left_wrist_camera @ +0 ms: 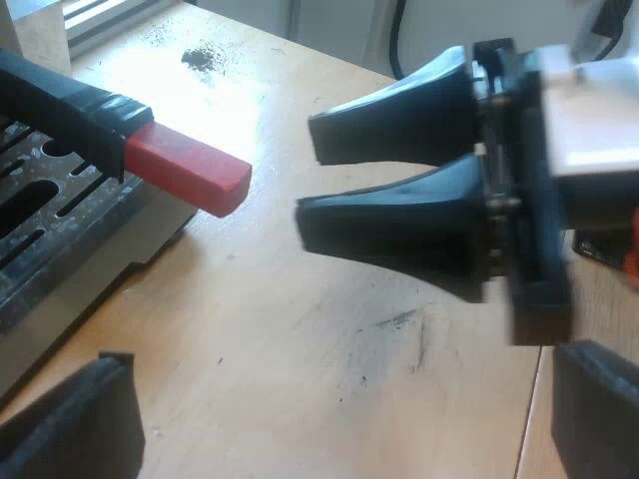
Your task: Grind coffee beans and then tamp
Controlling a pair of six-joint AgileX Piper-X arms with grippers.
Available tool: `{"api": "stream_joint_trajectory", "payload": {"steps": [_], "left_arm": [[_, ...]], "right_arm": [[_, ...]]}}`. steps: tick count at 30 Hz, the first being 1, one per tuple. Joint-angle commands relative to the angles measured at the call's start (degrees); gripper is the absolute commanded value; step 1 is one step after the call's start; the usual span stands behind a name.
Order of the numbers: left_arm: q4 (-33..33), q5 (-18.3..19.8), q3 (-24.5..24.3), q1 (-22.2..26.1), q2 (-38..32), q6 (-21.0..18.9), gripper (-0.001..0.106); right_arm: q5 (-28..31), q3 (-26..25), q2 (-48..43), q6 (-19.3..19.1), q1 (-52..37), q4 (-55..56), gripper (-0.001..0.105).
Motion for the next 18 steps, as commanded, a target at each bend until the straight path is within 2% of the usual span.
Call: {"api": "stream_joint_trajectory", "payload": {"steps": [1,5,10,12,14,16,17,18], "left_arm": [[-0.8,0.8,-0.2,-0.3,-0.1,0.6,0.085],[0.4,1.0,-1.2,-0.3,-0.8,2.9,0.085],[1.6,-0.3,-1.2,-0.3,-5.7,2.9,0.085],[3.0,-3.1,-1.2,-0.3,-8.3,3.5,0.085],[3.8,-5.8,-1.2,-0.3,-11.1,3.8,0.085],[3.8,-6.1,-1.2,-0.3,-12.9,3.8,0.085],[3.8,-6.1,-1.2,-0.3,-13.3,3.8,0.085],[3.8,-6.1,-1.2,-0.3,-13.4,3.8,0.085]], "right_arm": [[0.7,-0.9,-2.4,0.1,1.6,1.0,0.057],[0.7,-5.3,-4.6,0.1,2.2,8.0,0.057],[-1.5,-12.5,-4.8,0.5,2.2,17.1,0.057],[-2.2,-14.7,-4.8,2.0,2.2,20.7,0.057],[-2.2,-17.4,-4.8,5.4,2.0,26.3,0.057],[-2.9,-19.2,-4.8,8.1,1.6,29.3,0.057],[-5.9,-20.5,-4.8,10.8,0.7,32.2,0.057],[-7.5,-21.0,-4.7,11.7,0.1,33.4,0.057]]}}
